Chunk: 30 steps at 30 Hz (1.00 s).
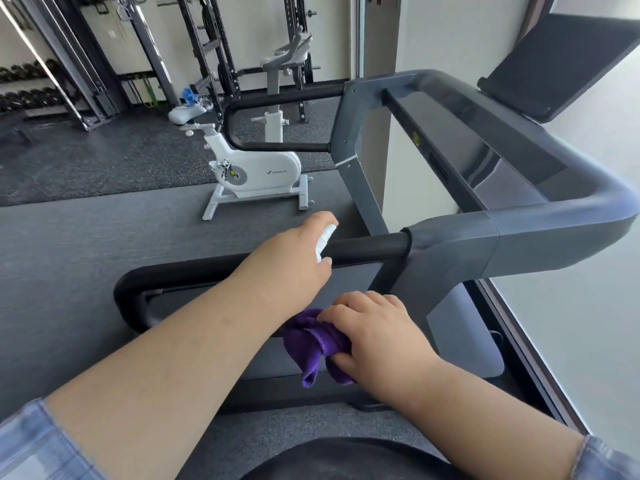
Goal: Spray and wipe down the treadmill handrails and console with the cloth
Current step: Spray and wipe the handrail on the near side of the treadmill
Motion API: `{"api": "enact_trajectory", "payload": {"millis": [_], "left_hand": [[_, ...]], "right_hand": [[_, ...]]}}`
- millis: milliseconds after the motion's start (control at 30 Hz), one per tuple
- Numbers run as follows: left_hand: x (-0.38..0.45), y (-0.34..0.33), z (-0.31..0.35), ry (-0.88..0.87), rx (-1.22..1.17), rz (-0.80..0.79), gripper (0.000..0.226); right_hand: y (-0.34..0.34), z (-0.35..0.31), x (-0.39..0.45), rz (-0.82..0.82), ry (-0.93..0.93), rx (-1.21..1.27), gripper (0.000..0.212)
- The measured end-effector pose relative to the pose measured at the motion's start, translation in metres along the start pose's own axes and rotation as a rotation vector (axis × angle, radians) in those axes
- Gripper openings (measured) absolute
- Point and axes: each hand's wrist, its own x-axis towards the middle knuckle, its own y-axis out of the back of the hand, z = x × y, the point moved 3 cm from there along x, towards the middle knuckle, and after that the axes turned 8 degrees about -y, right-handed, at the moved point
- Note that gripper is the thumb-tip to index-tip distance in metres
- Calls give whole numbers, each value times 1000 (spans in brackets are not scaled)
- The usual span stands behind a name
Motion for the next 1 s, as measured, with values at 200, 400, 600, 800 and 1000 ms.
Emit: {"api": "enact_trajectory", "payload": {"millis": [200,400,600,800,1000], "left_hand": [[-1,1,0,12,-20,13,42],[-5,8,-2,-4,70,-6,52],[-34,24,-39,135,148,-9,50],[-61,30,-70,280,177,-52,39],[-76,31,-89,331,132,-5,38]], "right_hand": [[1,5,-3,-40,-14,26,43],[4,9,-5,-44,-34,41,42],[-5,4,-2,-46,-22,74,41],[-21,-25,12,-87,48,92,43],[-33,-58,23,-102,108,170,44]]}}
